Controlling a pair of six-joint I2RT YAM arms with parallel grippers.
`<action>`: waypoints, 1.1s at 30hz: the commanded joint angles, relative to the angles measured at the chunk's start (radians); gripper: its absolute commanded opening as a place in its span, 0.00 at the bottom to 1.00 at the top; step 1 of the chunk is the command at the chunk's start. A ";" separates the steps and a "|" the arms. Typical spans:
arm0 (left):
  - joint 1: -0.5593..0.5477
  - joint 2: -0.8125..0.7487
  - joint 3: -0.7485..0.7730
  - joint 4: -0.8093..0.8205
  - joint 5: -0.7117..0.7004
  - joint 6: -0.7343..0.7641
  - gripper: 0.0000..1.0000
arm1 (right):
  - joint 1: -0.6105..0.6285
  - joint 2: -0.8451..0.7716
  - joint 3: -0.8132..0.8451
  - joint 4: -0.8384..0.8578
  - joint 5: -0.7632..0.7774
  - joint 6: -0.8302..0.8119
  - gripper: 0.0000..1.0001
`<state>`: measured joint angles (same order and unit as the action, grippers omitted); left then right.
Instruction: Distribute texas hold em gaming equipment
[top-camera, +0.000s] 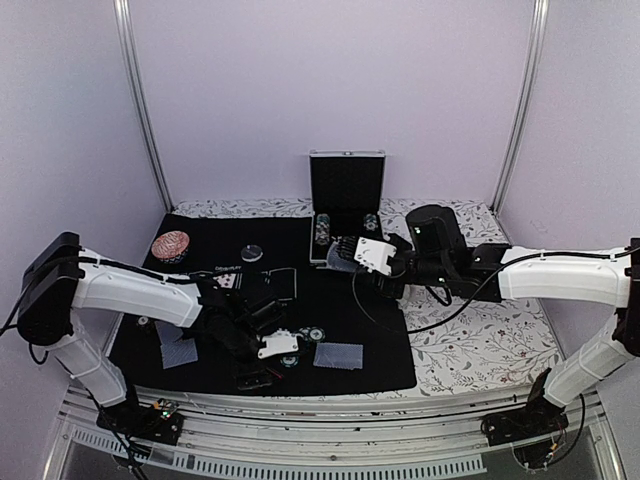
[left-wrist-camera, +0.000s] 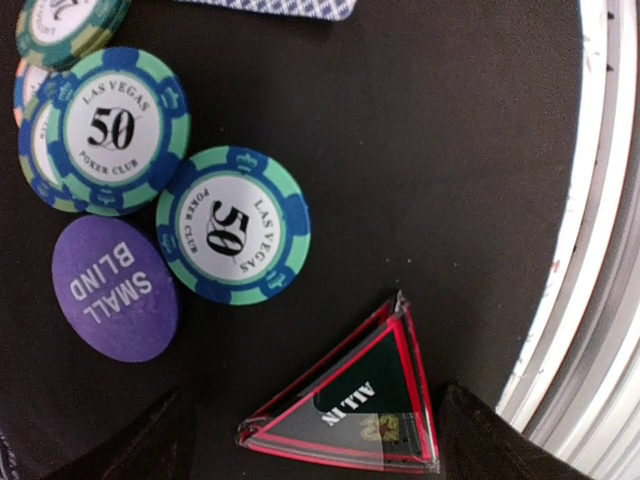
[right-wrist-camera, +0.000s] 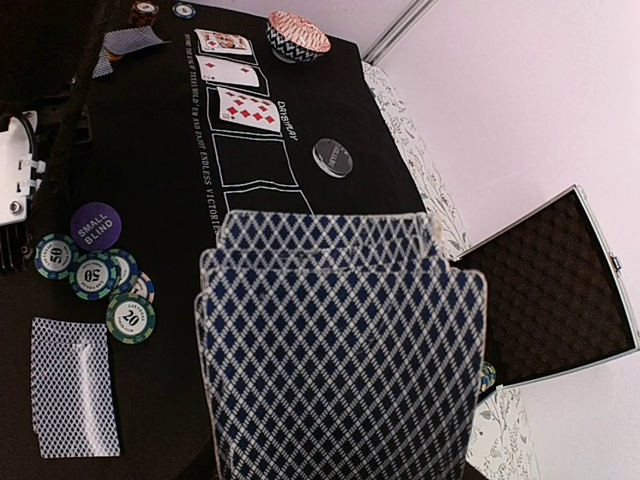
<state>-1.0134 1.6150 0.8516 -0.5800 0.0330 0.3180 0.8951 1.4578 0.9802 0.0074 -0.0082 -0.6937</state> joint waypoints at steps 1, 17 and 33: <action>0.011 -0.020 0.026 -0.085 0.032 0.010 0.86 | -0.010 -0.027 -0.002 0.021 0.008 0.014 0.42; 0.084 0.058 0.092 -0.120 0.162 0.054 0.94 | -0.010 -0.030 -0.008 0.023 0.008 0.014 0.42; 0.081 0.073 0.091 -0.185 0.099 0.051 0.81 | -0.010 -0.031 -0.008 0.024 0.004 0.014 0.42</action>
<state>-0.9329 1.6779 0.9360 -0.7059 0.1303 0.3698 0.8894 1.4528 0.9726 0.0078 -0.0086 -0.6922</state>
